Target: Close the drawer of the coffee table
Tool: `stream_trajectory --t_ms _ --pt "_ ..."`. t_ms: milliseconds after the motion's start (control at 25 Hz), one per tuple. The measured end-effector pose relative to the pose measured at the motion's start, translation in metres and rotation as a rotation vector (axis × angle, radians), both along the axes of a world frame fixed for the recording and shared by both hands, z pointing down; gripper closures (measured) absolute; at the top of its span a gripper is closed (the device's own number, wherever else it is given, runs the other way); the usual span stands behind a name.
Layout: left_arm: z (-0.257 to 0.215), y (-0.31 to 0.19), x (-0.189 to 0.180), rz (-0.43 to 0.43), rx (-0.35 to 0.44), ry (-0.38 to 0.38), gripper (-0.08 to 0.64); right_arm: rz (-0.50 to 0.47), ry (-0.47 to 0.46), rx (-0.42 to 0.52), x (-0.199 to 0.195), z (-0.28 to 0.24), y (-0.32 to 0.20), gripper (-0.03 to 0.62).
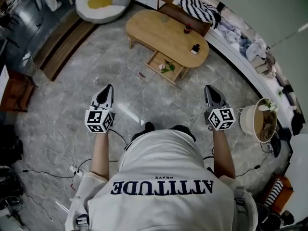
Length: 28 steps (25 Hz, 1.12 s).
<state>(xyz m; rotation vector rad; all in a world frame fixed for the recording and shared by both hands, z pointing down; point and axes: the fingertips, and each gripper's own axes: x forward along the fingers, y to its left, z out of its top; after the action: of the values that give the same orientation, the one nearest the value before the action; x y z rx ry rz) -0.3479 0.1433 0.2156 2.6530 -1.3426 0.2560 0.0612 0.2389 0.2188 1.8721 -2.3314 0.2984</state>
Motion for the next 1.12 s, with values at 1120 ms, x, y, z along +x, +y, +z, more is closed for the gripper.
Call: stream_trajectory --t_ms 1120 --pt "0.016 -0.093 0.013 0.037 0.003 -0.023 0.538 -0.023 0.037 -0.003 -0.003 0.015 -0.093 0.571"
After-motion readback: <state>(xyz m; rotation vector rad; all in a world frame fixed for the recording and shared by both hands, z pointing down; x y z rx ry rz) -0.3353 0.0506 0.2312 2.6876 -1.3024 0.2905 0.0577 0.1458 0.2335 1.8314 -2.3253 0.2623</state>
